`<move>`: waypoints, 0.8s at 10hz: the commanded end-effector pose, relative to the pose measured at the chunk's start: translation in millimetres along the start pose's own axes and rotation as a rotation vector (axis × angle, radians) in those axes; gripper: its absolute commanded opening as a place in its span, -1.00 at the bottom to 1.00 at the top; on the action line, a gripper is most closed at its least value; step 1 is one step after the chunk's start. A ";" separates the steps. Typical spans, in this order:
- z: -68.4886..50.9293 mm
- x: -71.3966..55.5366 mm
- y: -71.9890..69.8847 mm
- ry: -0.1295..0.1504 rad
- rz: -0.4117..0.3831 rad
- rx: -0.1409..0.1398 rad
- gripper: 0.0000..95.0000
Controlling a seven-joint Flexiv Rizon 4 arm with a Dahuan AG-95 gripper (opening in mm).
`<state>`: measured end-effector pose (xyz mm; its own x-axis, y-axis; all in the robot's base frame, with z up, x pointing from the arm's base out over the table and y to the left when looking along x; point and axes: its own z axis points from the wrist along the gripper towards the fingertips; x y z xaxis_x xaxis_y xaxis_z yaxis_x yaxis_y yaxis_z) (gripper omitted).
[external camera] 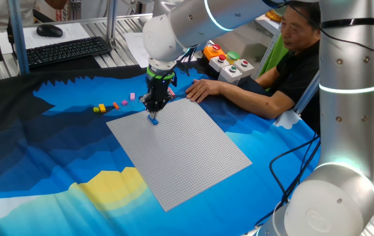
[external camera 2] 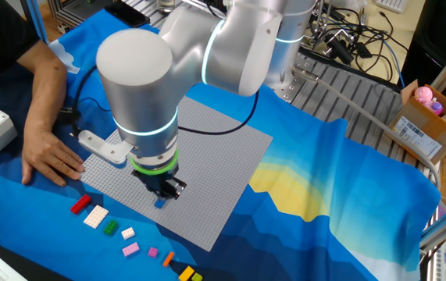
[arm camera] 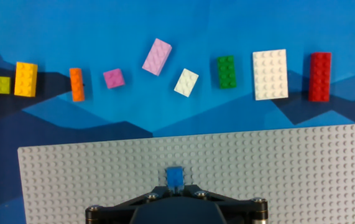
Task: Stack small Lego blocks one on top of the other
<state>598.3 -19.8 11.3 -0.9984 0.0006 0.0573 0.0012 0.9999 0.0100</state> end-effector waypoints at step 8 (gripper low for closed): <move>-19.4 -41.5 -52.0 0.011 -0.010 0.014 -0.20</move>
<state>642.8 -74.5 26.6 -0.9978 -0.0080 0.0659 -0.0084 1.0000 -0.0053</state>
